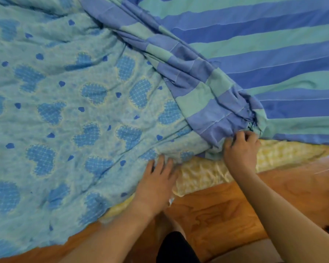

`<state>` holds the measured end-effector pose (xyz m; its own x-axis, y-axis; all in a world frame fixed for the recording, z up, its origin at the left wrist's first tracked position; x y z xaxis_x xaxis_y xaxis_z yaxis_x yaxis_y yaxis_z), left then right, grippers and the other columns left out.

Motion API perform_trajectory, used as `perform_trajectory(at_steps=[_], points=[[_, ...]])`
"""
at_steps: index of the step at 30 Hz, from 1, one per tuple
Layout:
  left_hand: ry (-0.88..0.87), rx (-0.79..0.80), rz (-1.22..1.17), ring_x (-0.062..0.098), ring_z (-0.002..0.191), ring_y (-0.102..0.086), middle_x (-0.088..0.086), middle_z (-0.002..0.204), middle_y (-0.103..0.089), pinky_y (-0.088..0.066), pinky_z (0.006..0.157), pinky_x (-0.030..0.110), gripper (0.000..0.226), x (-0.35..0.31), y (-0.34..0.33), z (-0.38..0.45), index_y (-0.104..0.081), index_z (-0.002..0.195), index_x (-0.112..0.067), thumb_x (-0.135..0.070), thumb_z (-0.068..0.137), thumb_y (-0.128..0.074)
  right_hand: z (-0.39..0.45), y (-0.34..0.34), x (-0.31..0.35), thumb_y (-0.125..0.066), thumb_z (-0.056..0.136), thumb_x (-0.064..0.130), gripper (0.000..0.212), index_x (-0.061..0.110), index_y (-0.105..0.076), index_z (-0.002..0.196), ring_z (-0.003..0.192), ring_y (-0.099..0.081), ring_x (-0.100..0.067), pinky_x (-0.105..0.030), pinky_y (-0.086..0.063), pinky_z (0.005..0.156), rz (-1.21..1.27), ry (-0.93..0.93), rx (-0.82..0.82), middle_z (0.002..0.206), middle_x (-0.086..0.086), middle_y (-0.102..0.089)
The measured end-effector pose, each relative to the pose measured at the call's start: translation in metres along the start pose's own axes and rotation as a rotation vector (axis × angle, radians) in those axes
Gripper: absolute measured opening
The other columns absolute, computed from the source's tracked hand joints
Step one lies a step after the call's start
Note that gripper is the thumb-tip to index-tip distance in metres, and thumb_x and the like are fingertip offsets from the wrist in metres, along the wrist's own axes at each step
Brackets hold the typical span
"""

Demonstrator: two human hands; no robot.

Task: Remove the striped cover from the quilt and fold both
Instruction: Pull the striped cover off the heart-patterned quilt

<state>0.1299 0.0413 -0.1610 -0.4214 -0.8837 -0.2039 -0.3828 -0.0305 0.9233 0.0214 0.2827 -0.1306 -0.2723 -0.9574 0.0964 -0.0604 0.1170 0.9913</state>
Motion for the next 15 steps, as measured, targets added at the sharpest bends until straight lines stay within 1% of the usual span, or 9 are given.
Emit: perform_trajectory(at_steps=[2,5,7,8,9,11,12,14,15], points=[[0.096,-0.011,0.07,0.044,0.146,-0.025,0.014,0.157,-0.033,-0.024,0.113,0.061,0.06,0.016,0.0,0.025,-0.037,0.151,-0.018,-0.036,0.095,-0.051,0.022,0.002,-0.015,-0.043,0.093,0.019,0.033,-0.009,-0.06,0.092,0.1,-0.05,-0.048,-0.052,-0.036,0.09,0.033,-0.006,0.009,0.1,-0.034,-0.055],[0.141,0.019,0.144,0.04,0.145,-0.028,0.012,0.156,-0.034,-0.025,0.107,0.068,0.058,0.033,0.006,0.056,-0.034,0.151,-0.017,-0.037,0.098,-0.044,0.042,0.008,-0.018,-0.045,0.096,0.012,0.02,-0.002,-0.055,0.086,0.096,-0.049,-0.043,-0.049,-0.035,0.085,0.2,-0.1,0.017,0.098,-0.028,-0.056],[0.12,0.083,0.21,0.038,0.139,-0.033,0.015,0.15,-0.033,-0.034,0.099,0.065,0.056,0.036,0.013,0.068,-0.029,0.149,-0.014,-0.033,0.098,-0.041,0.034,0.008,-0.012,-0.05,0.093,0.016,0.01,0.006,-0.05,0.092,0.097,-0.048,-0.038,-0.048,-0.037,0.086,0.382,-0.171,-0.019,0.099,-0.015,-0.051],[0.118,0.107,0.226,0.038,0.135,-0.036,0.017,0.147,-0.035,-0.039,0.094,0.061,0.052,0.036,0.018,0.072,-0.029,0.146,-0.011,-0.028,0.098,-0.039,0.023,0.007,-0.006,-0.054,0.092,0.024,0.019,0.007,-0.05,0.101,0.1,-0.047,-0.036,-0.046,-0.039,0.087,0.459,-0.185,-0.022,0.102,-0.01,-0.048],[0.122,0.122,0.228,0.038,0.131,-0.04,0.019,0.143,-0.037,-0.043,0.089,0.055,0.046,0.035,0.026,0.075,-0.031,0.142,-0.009,-0.022,0.098,-0.036,0.011,0.005,0.002,-0.058,0.09,0.035,0.038,0.008,-0.049,0.115,0.106,-0.046,-0.034,-0.044,-0.04,0.09,0.495,-0.185,0.006,0.108,-0.007,-0.046],[0.138,0.088,0.177,0.036,0.118,-0.05,0.016,0.131,-0.048,-0.05,0.079,0.047,0.039,0.035,0.047,0.082,-0.04,0.133,-0.01,-0.015,0.095,-0.033,-0.012,-0.003,0.019,-0.064,0.082,0.058,0.079,0.009,-0.039,0.139,0.116,-0.044,-0.033,-0.044,-0.041,0.096,0.485,-0.173,0.108,0.125,-0.011,-0.045],[0.147,0.041,0.089,0.035,0.11,-0.056,0.013,0.122,-0.054,-0.052,0.075,0.045,0.037,0.035,0.059,0.082,-0.047,0.126,-0.011,-0.013,0.091,-0.036,-0.019,-0.008,0.025,-0.066,0.077,0.064,0.093,0.011,-0.032,0.145,0.119,-0.043,-0.034,-0.045,-0.041,0.098,0.468,-0.16,0.153,0.131,-0.013,-0.043],[0.169,-0.025,-0.219,0.035,0.096,-0.064,0.01,0.104,-0.066,-0.054,0.072,0.043,0.034,0.031,0.082,0.069,-0.06,0.11,-0.014,-0.013,0.077,-0.049,-0.019,-0.015,0.034,-0.068,0.075,0.066,0.103,0.019,-0.019,0.152,0.124,-0.039,-0.033,-0.048,-0.041,0.1,0.499,-0.194,0.221,0.139,-0.014,-0.036],[0.155,-0.035,-0.348,0.034,0.092,-0.065,0.007,0.098,-0.069,-0.055,0.073,0.042,0.034,0.024,0.088,0.057,-0.063,0.103,-0.017,-0.016,0.071,-0.051,-0.014,-0.018,0.034,-0.069,0.079,0.061,0.098,0.023,-0.016,0.153,0.126,-0.036,-0.03,-0.047,-0.041,0.099,0.571,-0.243,0.25,0.144,-0.01,-0.034]])
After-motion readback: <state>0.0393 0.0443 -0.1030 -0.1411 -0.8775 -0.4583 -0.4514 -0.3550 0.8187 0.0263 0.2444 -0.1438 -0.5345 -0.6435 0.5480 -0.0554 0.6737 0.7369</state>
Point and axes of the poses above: each hand's wrist, its own z-axis towards the middle knuckle, its own y-axis out of the back of the hand, x = y × z, the point moved 3 cm from there along z, towards the middle knuckle
